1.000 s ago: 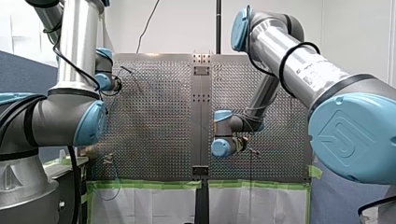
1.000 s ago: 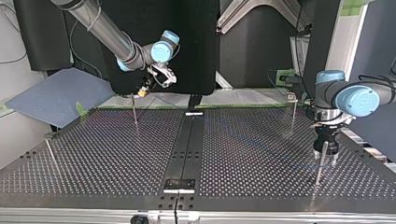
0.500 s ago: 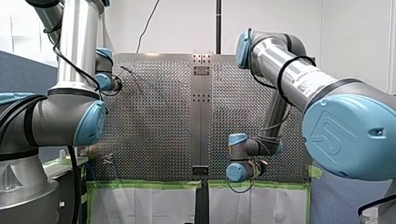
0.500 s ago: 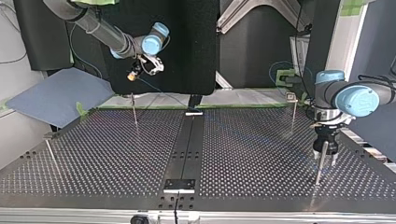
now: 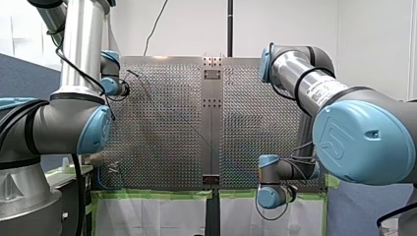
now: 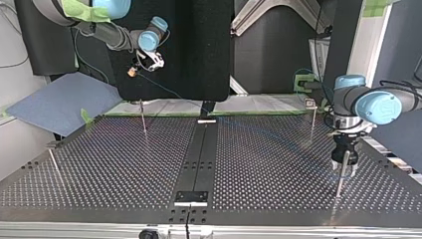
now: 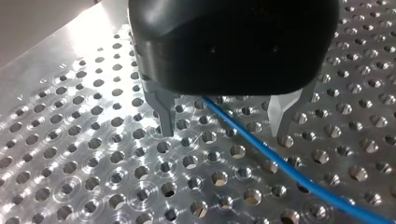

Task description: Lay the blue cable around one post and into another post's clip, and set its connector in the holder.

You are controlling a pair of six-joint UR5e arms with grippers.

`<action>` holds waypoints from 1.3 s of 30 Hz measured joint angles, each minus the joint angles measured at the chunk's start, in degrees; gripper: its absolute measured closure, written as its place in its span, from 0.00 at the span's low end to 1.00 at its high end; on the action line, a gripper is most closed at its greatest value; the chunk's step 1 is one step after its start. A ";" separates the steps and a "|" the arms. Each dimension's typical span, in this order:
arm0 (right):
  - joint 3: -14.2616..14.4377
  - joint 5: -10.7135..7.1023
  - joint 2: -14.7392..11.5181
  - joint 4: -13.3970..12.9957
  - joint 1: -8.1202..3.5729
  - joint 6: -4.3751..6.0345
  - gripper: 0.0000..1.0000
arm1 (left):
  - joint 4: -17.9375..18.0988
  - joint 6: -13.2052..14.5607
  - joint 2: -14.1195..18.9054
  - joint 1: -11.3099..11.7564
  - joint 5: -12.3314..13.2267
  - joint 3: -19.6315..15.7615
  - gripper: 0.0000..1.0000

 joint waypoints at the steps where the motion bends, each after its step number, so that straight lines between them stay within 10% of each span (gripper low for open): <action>1: 0.72 -0.64 0.01 -0.70 -0.62 0.26 1.00 | 0.00 0.00 0.00 -0.05 -0.01 0.00 0.00; 19: 9.08 -9.60 0.18 -4.06 -9.60 2.60 1.00 | 0.00 0.00 0.00 -0.59 -0.13 0.00 0.00; 33: 7.00 -14.89 3.18 -4.00 -15.62 4.34 1.00 | 0.00 0.00 0.00 -0.90 -0.13 0.00 0.00; 39: 6.07 -15.63 4.65 -5.26 -18.35 3.08 1.00 | 0.00 0.01 0.00 -1.04 -0.13 0.00 0.00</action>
